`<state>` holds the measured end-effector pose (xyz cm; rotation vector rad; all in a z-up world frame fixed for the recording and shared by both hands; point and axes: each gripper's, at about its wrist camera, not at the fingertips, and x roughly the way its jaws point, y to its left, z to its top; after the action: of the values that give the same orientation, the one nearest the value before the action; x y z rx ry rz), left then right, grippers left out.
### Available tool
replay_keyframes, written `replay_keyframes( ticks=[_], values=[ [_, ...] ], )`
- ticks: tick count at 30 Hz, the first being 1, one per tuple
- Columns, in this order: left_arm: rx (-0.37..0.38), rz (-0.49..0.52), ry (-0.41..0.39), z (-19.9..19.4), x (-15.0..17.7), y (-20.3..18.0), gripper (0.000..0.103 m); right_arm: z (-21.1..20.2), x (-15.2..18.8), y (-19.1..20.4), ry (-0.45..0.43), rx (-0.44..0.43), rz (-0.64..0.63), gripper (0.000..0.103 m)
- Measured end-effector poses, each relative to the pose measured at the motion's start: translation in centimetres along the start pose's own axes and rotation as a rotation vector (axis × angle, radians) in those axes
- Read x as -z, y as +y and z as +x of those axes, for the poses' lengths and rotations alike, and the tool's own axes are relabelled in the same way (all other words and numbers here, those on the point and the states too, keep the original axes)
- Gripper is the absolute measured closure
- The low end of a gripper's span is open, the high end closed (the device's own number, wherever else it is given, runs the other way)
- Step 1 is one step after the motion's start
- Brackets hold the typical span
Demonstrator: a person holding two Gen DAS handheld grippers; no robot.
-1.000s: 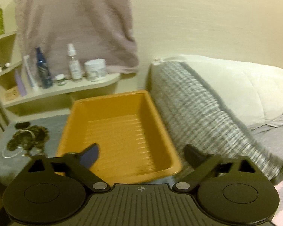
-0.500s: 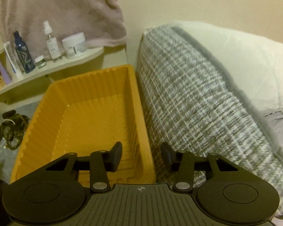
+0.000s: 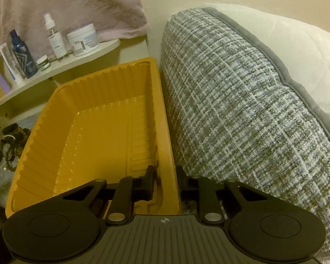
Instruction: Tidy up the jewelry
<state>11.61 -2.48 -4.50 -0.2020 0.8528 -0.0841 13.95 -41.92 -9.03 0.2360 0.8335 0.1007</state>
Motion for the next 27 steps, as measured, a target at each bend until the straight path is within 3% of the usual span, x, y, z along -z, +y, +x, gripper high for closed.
replay_keyframes(
  ticks=[11, 12, 13, 15, 24, 27],
  values=[
    [0.014, -0.035, -0.006, -0.6, 0.1, 1.6, 0.008, 1.7, 0.1, 1.1, 0.031, -0.010, 0.025, 0.085],
    [0.015, -0.042, -0.003, -0.7, 0.2, 1.9, 0.008, 1.8, 0.1, 1.4, 0.037, -0.008, 0.018, 0.087],
    [0.014, -0.049, -0.001, -0.7, 0.2, 2.1, 0.008, 1.9, 0.1, 1.5, 0.035, 0.000, 0.019, 0.097],
    [0.008, -0.058, -0.002, -0.9, 0.2, 2.5, 0.008, 1.7, 0.0, 1.7, 0.028, 0.004, 0.015, 0.098],
    [0.001, -0.050, -0.014, -0.3, -0.3, 4.5, 0.008, 0.5, -1.0, 4.8, -0.048, 0.085, -0.136, 0.100],
    [0.004, -0.012, -0.021, 0.2, -0.7, 5.0, 0.013, 0.3, -1.3, 5.7, -0.068, 0.102, -0.152, 0.100]
  ],
)
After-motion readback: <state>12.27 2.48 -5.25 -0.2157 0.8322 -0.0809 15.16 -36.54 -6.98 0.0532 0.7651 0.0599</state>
